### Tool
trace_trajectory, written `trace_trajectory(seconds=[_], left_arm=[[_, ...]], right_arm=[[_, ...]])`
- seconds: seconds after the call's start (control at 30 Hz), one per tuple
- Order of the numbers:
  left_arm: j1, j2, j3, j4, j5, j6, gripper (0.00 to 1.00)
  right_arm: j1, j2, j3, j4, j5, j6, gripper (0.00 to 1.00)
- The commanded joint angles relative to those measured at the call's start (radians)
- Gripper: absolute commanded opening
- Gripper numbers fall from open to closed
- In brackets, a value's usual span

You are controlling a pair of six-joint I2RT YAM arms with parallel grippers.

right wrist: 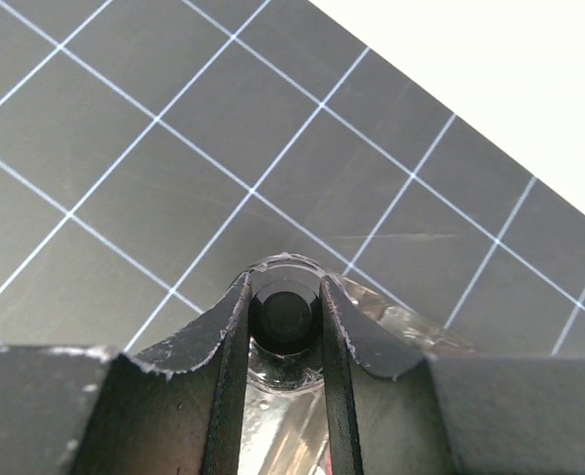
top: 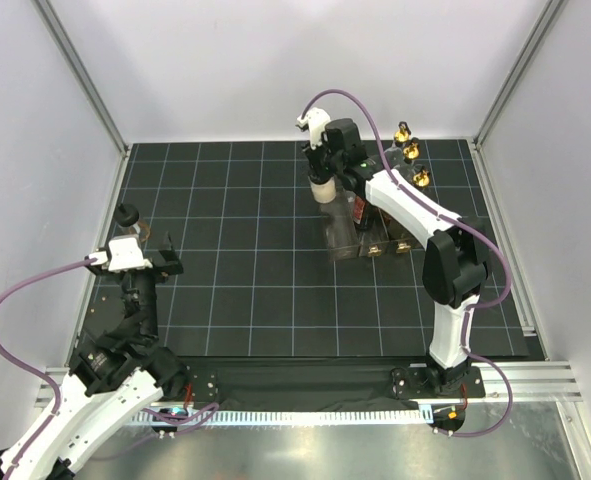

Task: Organize the condiment bottles
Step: Place the bottle in the storage box.

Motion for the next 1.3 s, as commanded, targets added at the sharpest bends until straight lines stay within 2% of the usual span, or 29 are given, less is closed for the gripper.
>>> trace_trajectory(seconds=[0.0, 0.87, 1.07, 1.2, 1.27], left_arm=[[0.006, 0.01, -0.001, 0.047, 0.003, -0.001, 1.0], [0.006, 0.017, 0.0, 0.046, 0.009, -0.001, 1.0], [0.007, 0.018, 0.0, 0.046, 0.012, -0.001, 1.0], [0.006, 0.017, 0.0, 0.046, 0.012, 0.0, 1.0], [0.007, 0.02, 0.0, 0.044, 0.011, -0.001, 1.0]], right_arm=[[-0.007, -0.057, 0.017, 0.116, 0.063, -0.041, 0.04], [-0.027, 0.015, -0.041, 0.142, 0.129, -0.062, 0.04], [-0.03, 0.023, -0.049, 0.147, 0.134, -0.058, 0.08], [-0.03, 0.037, -0.051, 0.15, 0.141, -0.052, 0.13], [-0.031, 0.045, -0.049, 0.15, 0.146, -0.049, 0.2]])
